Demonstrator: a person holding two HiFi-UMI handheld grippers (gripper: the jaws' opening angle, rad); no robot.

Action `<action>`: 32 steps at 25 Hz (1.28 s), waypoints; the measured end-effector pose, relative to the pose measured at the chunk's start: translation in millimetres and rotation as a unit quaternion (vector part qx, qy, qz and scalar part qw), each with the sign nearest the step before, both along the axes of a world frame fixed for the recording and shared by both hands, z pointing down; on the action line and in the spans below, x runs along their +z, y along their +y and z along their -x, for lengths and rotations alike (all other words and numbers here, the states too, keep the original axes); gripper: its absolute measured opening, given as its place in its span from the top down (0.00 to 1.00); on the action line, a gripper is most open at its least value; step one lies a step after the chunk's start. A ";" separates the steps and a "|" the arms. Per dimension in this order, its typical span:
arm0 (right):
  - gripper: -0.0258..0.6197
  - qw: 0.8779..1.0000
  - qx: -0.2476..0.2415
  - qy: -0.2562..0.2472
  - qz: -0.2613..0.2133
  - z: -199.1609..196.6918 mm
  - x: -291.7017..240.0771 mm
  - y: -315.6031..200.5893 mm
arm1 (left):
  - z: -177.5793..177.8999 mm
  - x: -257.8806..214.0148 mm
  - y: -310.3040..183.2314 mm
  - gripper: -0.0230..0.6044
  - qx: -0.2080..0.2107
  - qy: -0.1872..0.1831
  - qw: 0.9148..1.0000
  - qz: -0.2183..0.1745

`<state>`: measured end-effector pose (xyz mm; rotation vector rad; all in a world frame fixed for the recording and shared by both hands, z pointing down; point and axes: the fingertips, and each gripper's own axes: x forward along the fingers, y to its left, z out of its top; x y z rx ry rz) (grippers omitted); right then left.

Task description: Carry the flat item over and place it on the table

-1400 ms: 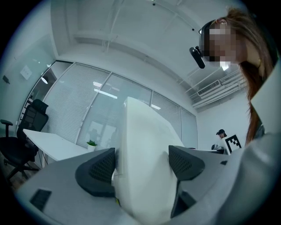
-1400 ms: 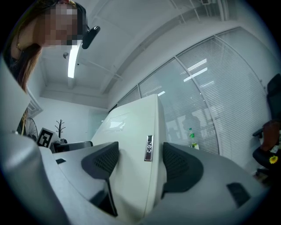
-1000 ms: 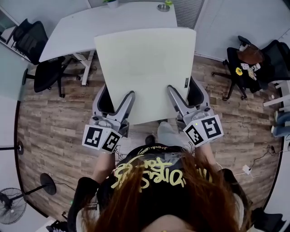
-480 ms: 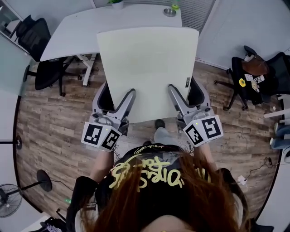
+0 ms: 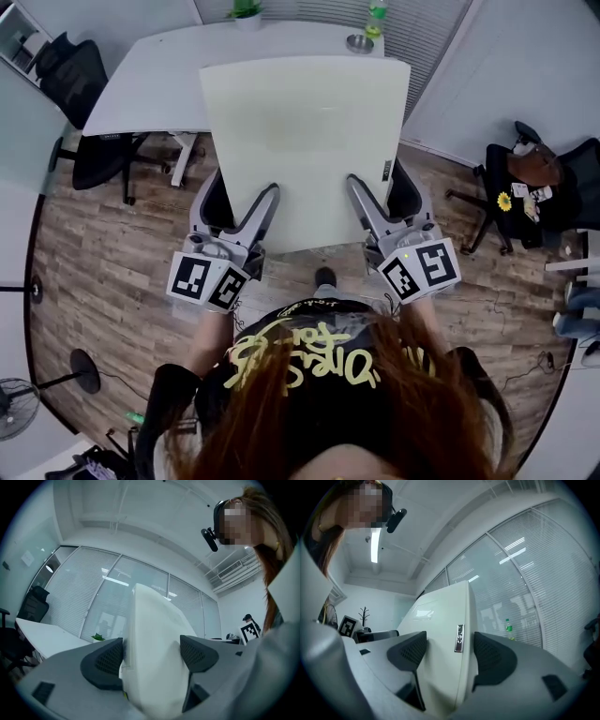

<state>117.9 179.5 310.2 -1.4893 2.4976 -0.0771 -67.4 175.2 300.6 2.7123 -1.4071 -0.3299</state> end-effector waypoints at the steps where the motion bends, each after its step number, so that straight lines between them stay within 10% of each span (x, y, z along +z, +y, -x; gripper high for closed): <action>1: 0.47 1.000 -0.004 0.000 0.000 -2.2 -0.9 -7.4 | -2.2 -1.1 -6.0 0.36 -0.004 0.000 1.000 -0.001; 32: 0.47 0.998 -0.057 -0.005 0.006 -18.8 2.4 -93.9 | -20.0 -2.0 -73.9 0.36 -0.058 -0.014 0.998 0.000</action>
